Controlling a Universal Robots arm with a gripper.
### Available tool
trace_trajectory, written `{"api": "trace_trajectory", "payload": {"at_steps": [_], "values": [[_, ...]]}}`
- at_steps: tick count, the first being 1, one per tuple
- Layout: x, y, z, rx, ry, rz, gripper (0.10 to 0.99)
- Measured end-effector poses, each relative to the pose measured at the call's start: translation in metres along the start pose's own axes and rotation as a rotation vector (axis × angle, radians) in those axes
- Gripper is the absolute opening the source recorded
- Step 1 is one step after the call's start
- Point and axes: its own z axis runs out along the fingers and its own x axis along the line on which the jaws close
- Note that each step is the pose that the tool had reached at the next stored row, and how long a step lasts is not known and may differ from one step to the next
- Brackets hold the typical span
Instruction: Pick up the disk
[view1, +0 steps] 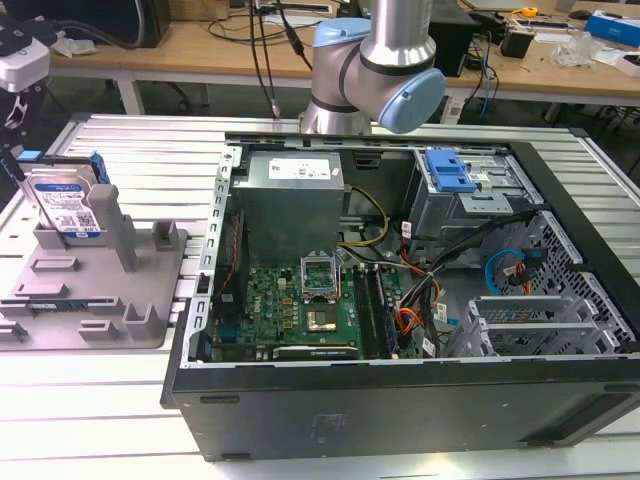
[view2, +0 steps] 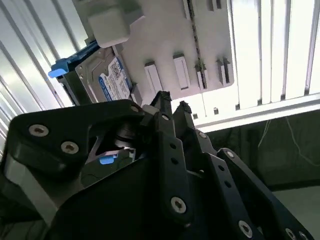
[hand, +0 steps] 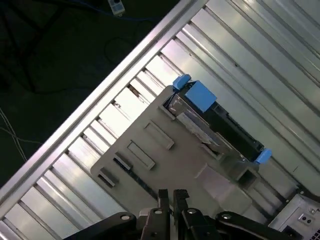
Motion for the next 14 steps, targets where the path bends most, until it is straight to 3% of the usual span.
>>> {"api": "trace_trajectory", "payload": {"at_steps": [5,14], "values": [[0.0,0.0,0.0005,0.001,0.0045,-0.13,0.482],[0.0,-0.0001,0.0013,0.006,0.0066,-0.313,0.482]]}}
